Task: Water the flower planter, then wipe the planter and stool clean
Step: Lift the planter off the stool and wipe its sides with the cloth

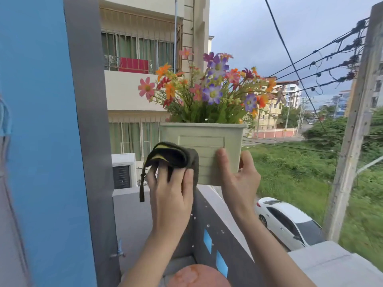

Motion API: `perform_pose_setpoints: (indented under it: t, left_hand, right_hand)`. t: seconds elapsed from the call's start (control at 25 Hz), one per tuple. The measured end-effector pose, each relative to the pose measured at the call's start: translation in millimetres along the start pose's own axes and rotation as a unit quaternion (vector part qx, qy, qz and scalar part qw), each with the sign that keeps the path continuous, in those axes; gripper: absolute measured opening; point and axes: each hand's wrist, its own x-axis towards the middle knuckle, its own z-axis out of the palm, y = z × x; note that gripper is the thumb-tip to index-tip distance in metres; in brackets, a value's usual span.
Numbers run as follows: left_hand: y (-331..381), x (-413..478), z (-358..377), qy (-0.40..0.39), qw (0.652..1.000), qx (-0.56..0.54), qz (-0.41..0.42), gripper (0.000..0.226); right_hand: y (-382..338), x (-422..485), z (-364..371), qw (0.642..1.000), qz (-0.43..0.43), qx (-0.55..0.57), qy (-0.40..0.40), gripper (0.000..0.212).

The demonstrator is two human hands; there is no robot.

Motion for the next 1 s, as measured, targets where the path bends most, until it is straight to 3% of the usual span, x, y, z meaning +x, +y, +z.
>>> perform_pose_setpoints:
  t: [0.16, 0.4, 0.52, 0.68, 0.84, 1.0]
  left_hand:
    - [3.5, 29.8, 2.5, 0.057, 0.997, 0.034, -0.041, 0.033]
    - [-4.0, -2.4, 0.8, -0.001, 0.989, 0.144, -0.032, 0.033]
    - [-2.7, 28.0, -1.3, 0.049, 0.977, 0.186, 0.089, 0.041]
    - [-11.5, 44.1, -4.9, 0.028, 0.941, 0.2, 0.27, 0.051]
    - [-29.5, 57.2, -14.6, 0.013, 0.952, 0.183, 0.244, 0.054]
    - [-25.0, 70.0, -17.5, -0.016, 0.932, 0.171, 0.318, 0.048]
  right_hand:
    - [-1.4, -7.7, 7.3, 1.0, -0.005, -0.002, -0.001, 0.063]
    - [1.0, -8.0, 7.4, 1.0, -0.019, -0.004, -0.012, 0.065]
    - [0.0, -5.0, 9.1, 1.0, -0.02, 0.002, -0.005, 0.062]
    - [1.4, -0.6, 5.2, 1.0, -0.028, -0.008, -0.003, 0.061]
    - [8.4, -1.8, 1.9, 0.999, -0.024, -0.022, -0.006, 0.068]
    - [13.9, -1.5, 2.7, 0.999, -0.017, -0.029, -0.018, 0.067]
